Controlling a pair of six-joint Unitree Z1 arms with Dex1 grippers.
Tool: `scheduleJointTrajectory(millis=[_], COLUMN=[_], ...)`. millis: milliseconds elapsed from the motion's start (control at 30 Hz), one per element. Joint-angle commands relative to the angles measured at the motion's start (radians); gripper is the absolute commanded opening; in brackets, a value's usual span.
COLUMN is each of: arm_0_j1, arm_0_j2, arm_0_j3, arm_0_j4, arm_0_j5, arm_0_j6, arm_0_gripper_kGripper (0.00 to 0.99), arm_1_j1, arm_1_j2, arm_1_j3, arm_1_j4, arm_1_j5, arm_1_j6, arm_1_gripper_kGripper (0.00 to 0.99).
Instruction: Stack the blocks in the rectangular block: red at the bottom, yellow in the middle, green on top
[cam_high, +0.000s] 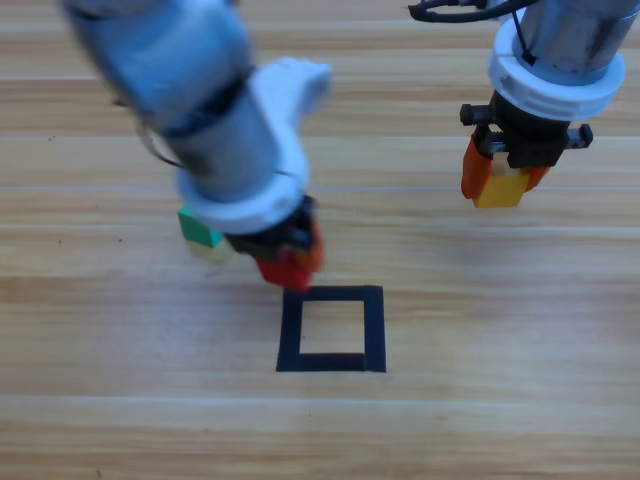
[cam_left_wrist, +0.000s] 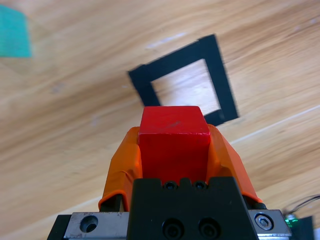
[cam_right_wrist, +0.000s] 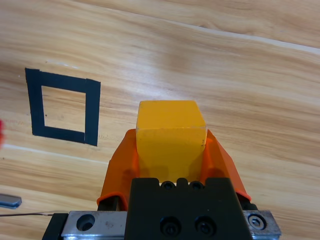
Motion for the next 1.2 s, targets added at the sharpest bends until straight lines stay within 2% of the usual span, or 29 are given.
scheduleJointTrajectory(millis=[33,367,467,1200], arm_0_j1=[-0.103,-0.113,-0.115,-0.126], arm_0_j2=[0.128,0.145,0.188,0.338], arm_0_j3=[-0.114,-0.167,-0.216,-0.297], arm_0_j4=[0.084,0.17,0.215,0.212], arm_0_j5=[0.022,0.093,0.102,0.113], arm_0_j6=[-0.16,-0.455,-0.479,-0.49], arm_0_gripper_kGripper=[0.0,0.0,0.0,0.003], arm_1_j1=[0.016,0.014,0.014,0.006], arm_1_j2=[0.016,0.035,0.039,0.042], arm_1_j3=[0.009,-0.005,-0.016,-0.048], arm_1_j4=[0.017,0.023,0.028,0.044], arm_1_j5=[0.031,0.044,0.046,0.05], arm_1_j6=[-0.018,-0.025,-0.027,-0.044], arm_1_gripper_kGripper=[0.011,0.012,0.012,0.014])
